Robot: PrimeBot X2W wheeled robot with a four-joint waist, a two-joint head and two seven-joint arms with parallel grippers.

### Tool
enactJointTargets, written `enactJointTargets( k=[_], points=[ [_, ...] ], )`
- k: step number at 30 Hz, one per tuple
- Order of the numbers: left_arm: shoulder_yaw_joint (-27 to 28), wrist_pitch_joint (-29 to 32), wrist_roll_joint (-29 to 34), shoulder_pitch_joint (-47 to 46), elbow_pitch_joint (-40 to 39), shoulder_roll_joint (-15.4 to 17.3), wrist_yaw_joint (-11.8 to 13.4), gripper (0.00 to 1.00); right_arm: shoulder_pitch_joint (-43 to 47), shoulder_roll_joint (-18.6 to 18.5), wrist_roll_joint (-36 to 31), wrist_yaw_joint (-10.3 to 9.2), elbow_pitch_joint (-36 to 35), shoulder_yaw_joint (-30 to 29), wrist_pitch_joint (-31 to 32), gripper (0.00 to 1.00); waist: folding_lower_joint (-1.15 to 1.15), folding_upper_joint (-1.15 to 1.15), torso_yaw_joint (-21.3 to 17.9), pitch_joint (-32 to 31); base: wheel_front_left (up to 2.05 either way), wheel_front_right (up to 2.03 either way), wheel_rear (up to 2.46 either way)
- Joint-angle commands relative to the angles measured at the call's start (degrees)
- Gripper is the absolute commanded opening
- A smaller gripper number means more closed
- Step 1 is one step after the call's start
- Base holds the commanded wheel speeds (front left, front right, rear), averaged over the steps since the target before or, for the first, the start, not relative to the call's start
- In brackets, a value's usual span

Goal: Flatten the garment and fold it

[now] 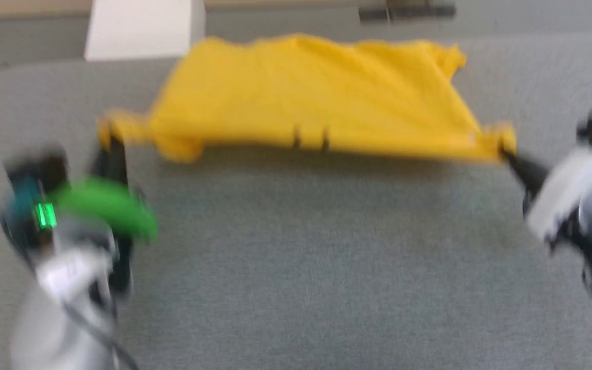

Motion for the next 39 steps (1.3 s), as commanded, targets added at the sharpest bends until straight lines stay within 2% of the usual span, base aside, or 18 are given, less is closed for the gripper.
enactJointTargets(
  k=[1, 5, 10, 17, 22, 27, 32, 39],
  points=[
    [0.63, 0.65, -1.37, 5.87, -2.68, -0.36, 1.37, 0.0, 4.02, -0.41, 0.06, 0.2, -0.74, -1.18, -1.13, 0.0, 0.01, 0.0, 2.28, -9.04, 0.0, 0.0, 0.0],
    [0.8, 2.52, -3.9, 19.22, -8.42, -1.78, 3.9, 0.0, 14.01, -0.18, -1.2, 0.2, -0.8, -4.63, -1.57, 0.0, 0.01, 0.0, 3.12, -11.14, 0.0, 0.0, 0.0],
    [0.95, 5.5, -6.56, 31.03, -12.75, -2.73, 6.61, 0.0, 22.79, -0.32, -6.43, 0.2, -1.94, -7.34, -0.47, 0.0, 0.01, 0.0, 3.21, -12.29, 0.0, 0.0, 0.0],
    [0.73, 13.58, -10.91, 43.38, -16.76, -2.25, 10.01, 0.0, 32.34, 1.23, -10.7, 0.2, -6.24, -11.07, 8.31, 0.0, 0.01, 0.0, 2.27, -13.16, 0.0, 0.0, 0.0],
    [0.32, 17.03, -12.3, 48.37, -19.59, -1.68, 11.63, 0.0, 36.17, 2.98, -12.36, 0.2, -9.54, -13.32, 14.94, 0.0, 0.01, 0.0, 1.6, -13.62, 0.0, 0.0, 0.0],
    [0.67, 14.78, -11.48, 47.24, -23.9, -1.78, 11.05, 0.0, 36.85, 4.54, -13.77, 0.2, -14.26, -15.6, 17.15, 0.0, 0.01, 0.0, 1.32, -13.1, 0.0, 0.0, 0.0],
    [-0.4, 14.24, -9.44, 39.55, -26.36, -0.77, 9.09, 0.0, 33.61, 4.69, -14.94, 0.2, -17.87, -17.29, 18.92, 0.0, 0.01, 0.0, 1.57, -10.42, 0.0, 0.0, 0.0],
    [-2.52, 16.98, -8.01, 23.41, -21.21, -0.63, 7.01, 0.0, 25.71, 3.85, -17.08, 0.2, -18.77, -17.31, 22.91, 0.0, 0.01, 0.0, 1.3, -4.52, 0.0, 0.0, 0.0]
  ],
)
